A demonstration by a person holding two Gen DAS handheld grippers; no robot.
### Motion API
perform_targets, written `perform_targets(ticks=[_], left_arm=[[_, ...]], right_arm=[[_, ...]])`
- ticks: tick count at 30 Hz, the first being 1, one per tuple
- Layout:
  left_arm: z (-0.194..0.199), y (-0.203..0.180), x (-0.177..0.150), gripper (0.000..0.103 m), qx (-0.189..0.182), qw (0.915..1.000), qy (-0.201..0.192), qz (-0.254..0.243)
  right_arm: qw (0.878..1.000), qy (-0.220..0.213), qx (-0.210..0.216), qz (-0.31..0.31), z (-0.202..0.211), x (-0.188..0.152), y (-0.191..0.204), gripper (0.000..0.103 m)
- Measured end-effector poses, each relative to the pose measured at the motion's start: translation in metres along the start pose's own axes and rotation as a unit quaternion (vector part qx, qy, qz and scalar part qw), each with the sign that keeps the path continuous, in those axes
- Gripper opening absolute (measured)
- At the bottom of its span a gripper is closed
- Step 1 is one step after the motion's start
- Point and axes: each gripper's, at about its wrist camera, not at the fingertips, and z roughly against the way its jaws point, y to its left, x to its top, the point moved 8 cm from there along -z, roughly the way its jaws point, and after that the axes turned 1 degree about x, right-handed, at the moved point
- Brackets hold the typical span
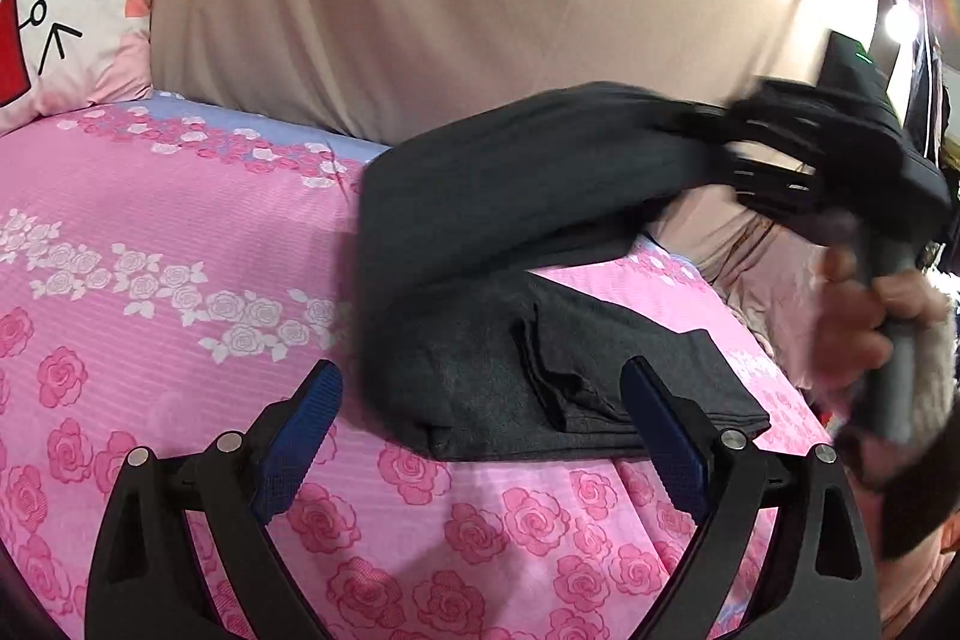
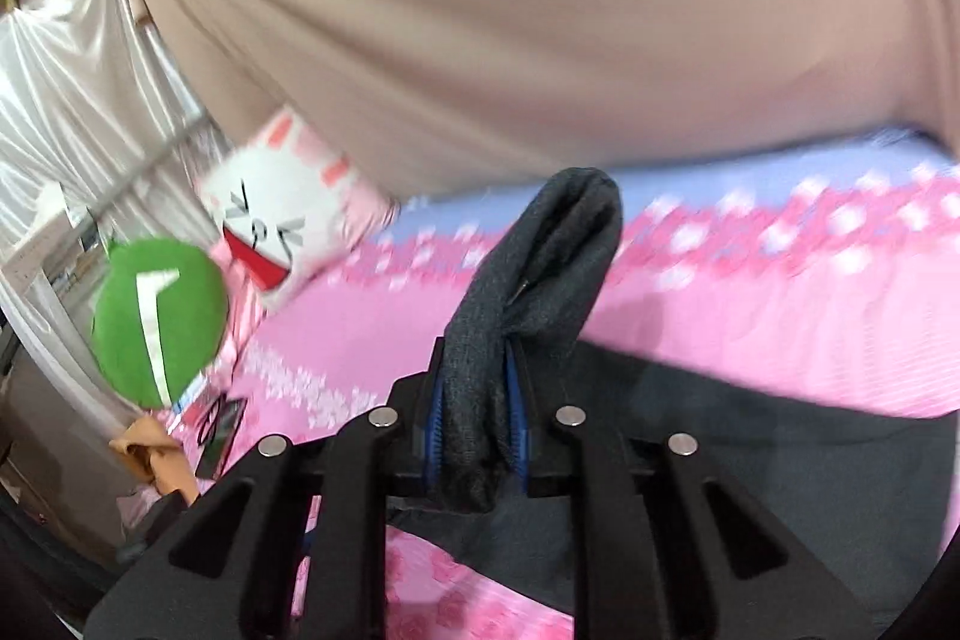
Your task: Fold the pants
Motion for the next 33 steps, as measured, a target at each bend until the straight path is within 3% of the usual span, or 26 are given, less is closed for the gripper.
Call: perform_targets(ticks=[4, 6, 7, 8, 12, 16, 17, 18, 19, 20, 26, 29, 33], left_arm=[[-0.005, -0.004, -0.002, 0.092, -0.013, 0.9997, 0.018, -0.003], [-0.011, -0.003, -0.003, 0.092, -0.015, 0.9994, 0.032, 0.004], [-0.014, -0.002, -0.003, 0.092, -0.014, 0.9991, 0.038, 0.008], [-0.017, -0.002, -0.004, 0.092, -0.013, 0.9988, 0.046, 0.009], [-0.026, -0.003, -0.008, 0.092, 0.006, 0.9978, 0.066, 0.010], [-0.027, -0.010, -0.011, 0.092, 0.015, 0.9974, 0.070, 0.007], [-0.029, -0.012, -0.012, 0.092, 0.015, 0.9973, 0.072, 0.007], [-0.030, -0.015, -0.013, 0.092, 0.016, 0.9971, 0.075, 0.005], [-0.031, -0.017, -0.014, 0.092, 0.017, 0.9969, 0.077, 0.002], [-0.033, -0.019, -0.014, 0.092, 0.017, 0.9968, 0.078, 0.001], [-0.041, -0.032, -0.019, 0.092, 0.010, 0.9957, 0.092, 0.007], [-0.043, -0.034, -0.019, 0.092, 0.000, 0.9956, 0.092, 0.017], [-0.046, -0.037, -0.019, 0.092, -0.007, 0.9954, 0.093, 0.023]], right_arm=[[0.993, 0.000, -0.113, -0.046, 0.042, -0.039, -0.100, 0.017], [0.981, 0.023, -0.171, -0.091, 0.051, -0.079, -0.162, 0.016], [0.975, 0.030, -0.191, -0.106, 0.055, -0.095, -0.182, 0.014], [0.972, 0.034, -0.198, -0.124, 0.060, -0.109, -0.199, 0.004], [0.975, 0.032, -0.157, -0.156, 0.063, -0.120, -0.213, 0.004], [0.979, 0.032, -0.127, -0.157, 0.055, -0.111, -0.207, 0.014], [0.979, 0.033, -0.126, -0.157, 0.051, -0.110, -0.209, 0.027], [0.978, 0.035, -0.129, -0.157, 0.050, -0.109, -0.210, 0.056], [0.978, 0.037, -0.137, -0.156, 0.047, -0.110, -0.212, 0.067], [0.978, 0.037, -0.138, -0.153, 0.045, -0.111, -0.213, 0.071], [0.979, 0.021, -0.100, -0.179, 0.043, -0.106, -0.211, 0.069], [0.980, 0.034, -0.069, -0.184, 0.039, -0.108, -0.208, 0.069], [0.978, 0.057, -0.055, -0.194, 0.023, -0.117, -0.206, 0.082]])
